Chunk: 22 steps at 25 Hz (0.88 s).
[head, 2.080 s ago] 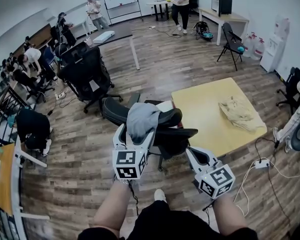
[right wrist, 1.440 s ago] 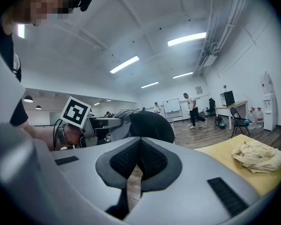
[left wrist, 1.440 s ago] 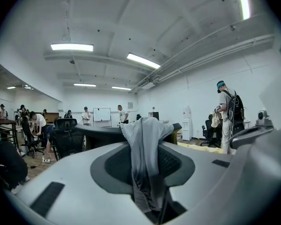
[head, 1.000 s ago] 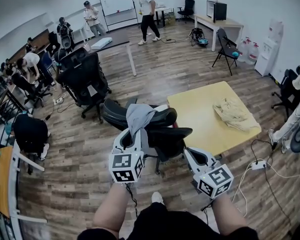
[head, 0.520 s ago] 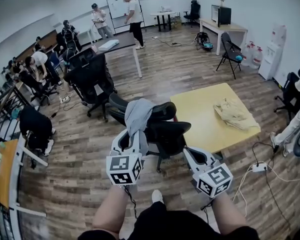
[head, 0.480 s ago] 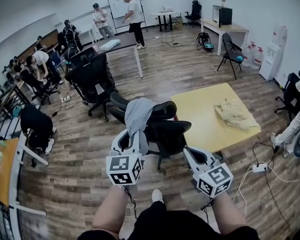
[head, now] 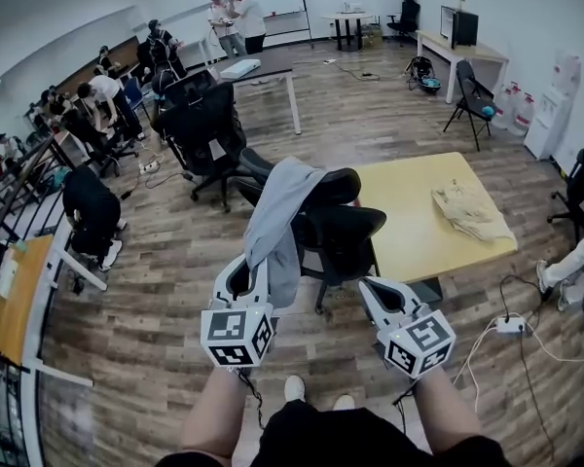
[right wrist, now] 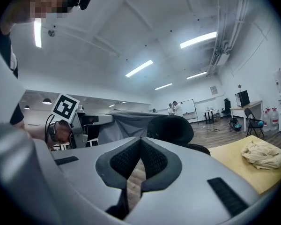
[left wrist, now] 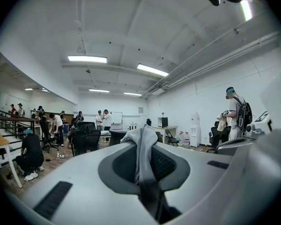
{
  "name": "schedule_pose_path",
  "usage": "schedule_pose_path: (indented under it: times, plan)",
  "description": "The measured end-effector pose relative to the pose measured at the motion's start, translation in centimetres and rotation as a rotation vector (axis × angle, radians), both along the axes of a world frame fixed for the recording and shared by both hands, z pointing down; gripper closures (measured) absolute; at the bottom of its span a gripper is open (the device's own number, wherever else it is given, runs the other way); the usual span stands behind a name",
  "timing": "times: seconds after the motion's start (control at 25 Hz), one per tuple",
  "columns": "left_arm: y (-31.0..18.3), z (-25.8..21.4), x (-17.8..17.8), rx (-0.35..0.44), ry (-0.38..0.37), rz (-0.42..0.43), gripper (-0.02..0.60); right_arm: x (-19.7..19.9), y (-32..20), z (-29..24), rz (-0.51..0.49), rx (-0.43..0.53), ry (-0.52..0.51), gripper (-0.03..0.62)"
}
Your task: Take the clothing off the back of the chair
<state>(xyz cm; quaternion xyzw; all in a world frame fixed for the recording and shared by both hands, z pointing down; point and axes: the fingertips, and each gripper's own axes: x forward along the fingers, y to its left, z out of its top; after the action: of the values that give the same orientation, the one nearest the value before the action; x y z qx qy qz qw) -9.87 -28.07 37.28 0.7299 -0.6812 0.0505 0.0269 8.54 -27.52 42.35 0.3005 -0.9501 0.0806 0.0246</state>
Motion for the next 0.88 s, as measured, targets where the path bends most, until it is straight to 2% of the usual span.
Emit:
schedule_pose_path:
  times: [0.48, 0.88]
  plan:
    - [7.6, 1.0, -6.1, -0.011, 0.004, -0.065, 0.528, -6.4, 3.1, 0.7, -0.051, -0.028, -0.025, 0.582]
    - [15.2, 1.9, -13.2, -0.029, 0.038, -0.06, 0.528, -13.1, 9.7, 0.7, -0.027, -0.049, 0.0, 0.582]
